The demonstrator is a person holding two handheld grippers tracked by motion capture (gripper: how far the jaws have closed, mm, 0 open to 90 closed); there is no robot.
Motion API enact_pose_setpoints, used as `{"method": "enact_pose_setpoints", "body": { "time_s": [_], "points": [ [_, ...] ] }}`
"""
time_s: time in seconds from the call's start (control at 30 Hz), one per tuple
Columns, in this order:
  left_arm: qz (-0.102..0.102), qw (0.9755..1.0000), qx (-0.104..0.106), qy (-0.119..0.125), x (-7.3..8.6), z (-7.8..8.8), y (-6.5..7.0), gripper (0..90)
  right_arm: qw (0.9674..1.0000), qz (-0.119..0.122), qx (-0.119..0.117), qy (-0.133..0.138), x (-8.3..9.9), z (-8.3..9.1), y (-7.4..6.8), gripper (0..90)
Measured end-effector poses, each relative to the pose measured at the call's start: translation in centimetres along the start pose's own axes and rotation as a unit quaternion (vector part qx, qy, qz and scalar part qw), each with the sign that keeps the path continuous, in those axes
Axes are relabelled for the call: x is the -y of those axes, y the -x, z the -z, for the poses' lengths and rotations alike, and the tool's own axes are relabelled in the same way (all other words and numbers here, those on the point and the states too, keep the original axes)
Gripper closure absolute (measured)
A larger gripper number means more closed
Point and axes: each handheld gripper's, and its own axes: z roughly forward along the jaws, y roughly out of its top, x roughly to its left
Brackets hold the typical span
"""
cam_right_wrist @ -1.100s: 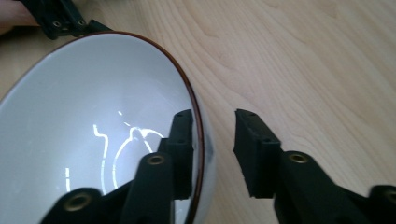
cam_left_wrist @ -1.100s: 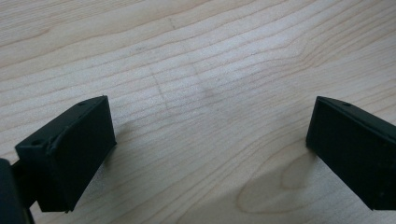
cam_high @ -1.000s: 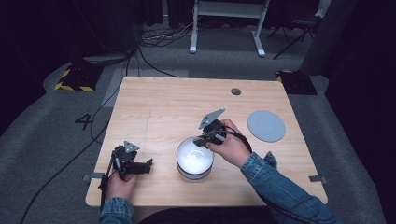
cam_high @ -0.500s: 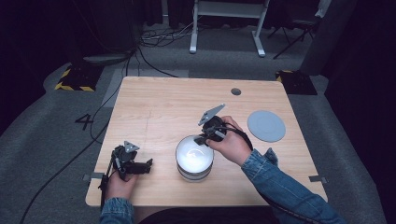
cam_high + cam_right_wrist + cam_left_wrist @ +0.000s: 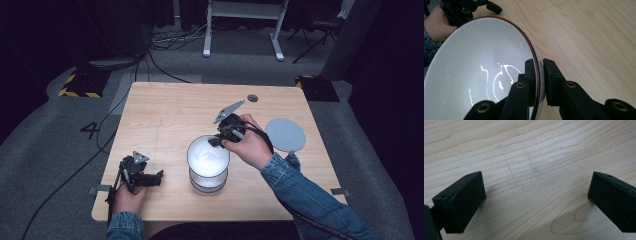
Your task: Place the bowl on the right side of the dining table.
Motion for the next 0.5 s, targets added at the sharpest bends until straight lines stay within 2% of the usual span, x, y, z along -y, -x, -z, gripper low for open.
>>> {"method": "enact_pose_setpoints", "body": {
  "time_s": [0.5],
  "points": [
    [0.0,1.0,0.0,0.0,0.0,0.0,0.0,1.4,0.9992,-0.019,0.029,0.02,-1.3,1.9,2.3,81.9]
  ]
}}
